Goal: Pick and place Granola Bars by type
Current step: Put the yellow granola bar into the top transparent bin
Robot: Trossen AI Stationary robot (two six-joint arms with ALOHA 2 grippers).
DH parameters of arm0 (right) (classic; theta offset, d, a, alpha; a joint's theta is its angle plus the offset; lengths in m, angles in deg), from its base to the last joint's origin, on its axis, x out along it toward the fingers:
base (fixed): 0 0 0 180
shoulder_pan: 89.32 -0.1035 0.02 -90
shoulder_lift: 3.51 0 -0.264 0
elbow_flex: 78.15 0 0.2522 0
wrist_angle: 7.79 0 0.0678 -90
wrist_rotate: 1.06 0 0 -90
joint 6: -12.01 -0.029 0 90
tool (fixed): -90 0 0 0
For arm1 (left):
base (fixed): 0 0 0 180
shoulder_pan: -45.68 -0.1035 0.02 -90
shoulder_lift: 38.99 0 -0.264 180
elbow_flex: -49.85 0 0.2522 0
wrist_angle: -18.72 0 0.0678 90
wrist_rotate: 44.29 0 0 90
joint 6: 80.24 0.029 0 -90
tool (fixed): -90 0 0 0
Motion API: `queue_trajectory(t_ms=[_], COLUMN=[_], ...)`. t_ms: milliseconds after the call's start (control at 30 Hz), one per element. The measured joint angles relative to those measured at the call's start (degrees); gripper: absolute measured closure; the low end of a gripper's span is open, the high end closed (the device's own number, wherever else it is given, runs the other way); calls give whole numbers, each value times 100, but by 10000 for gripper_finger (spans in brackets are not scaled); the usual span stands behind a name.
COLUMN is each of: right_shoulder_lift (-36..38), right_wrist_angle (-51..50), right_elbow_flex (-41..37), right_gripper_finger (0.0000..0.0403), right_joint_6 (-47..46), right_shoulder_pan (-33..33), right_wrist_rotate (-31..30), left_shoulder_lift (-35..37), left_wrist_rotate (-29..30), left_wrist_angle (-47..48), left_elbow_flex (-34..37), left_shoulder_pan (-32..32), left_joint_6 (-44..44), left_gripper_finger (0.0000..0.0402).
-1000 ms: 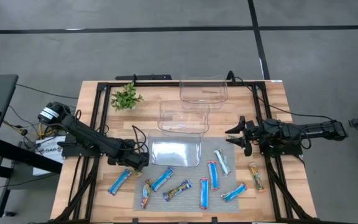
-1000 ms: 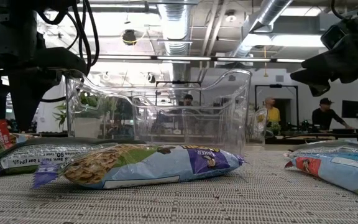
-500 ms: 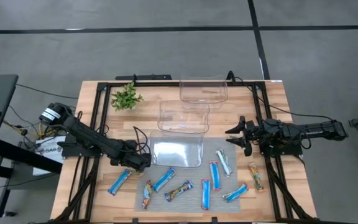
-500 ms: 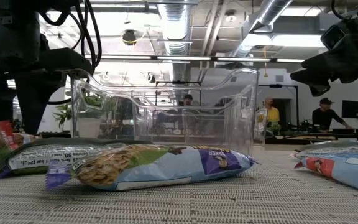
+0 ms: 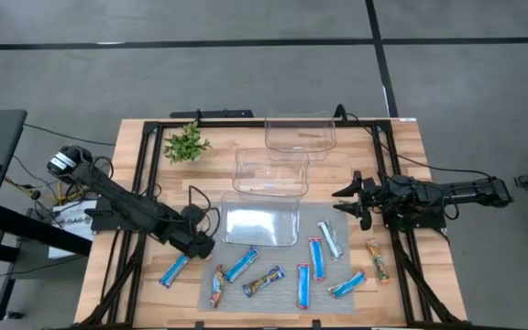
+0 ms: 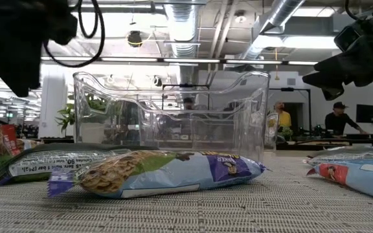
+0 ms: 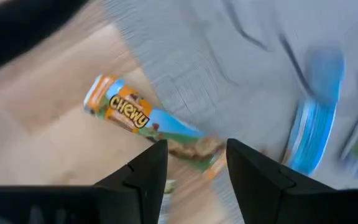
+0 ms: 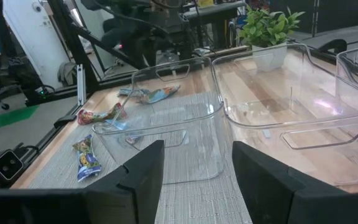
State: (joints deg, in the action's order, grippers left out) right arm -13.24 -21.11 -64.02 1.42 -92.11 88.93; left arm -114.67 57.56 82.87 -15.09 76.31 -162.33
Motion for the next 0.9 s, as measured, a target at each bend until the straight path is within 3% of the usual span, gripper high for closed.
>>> queue_trajectory(t_ms=[400, 533, 667, 900], right_shoulder_lift=[2, 0, 2, 2], right_wrist_angle=[1, 1, 1, 0], right_elbow_flex=[-1, 0, -1, -2], right_gripper_finger=[219, 219, 219, 219], right_joint_6=[0, 0, 0, 0], right_shoulder_pan=[-1, 0, -1, -1], right_wrist_rotate=[-1, 0, -2, 0], left_shoulder_lift=[256, 177, 73, -381], left_wrist_rotate=[-762, -553, 200, -143], left_wrist_angle=[-251, -238, -250, -699], left_elbow_flex=[-4, -4, 42, 380], left_shoulder_pan=[669, 671, 622, 519], left_joint_6=[6232, 8009, 9114, 10244], left_gripper_finger=[244, 244, 244, 244])
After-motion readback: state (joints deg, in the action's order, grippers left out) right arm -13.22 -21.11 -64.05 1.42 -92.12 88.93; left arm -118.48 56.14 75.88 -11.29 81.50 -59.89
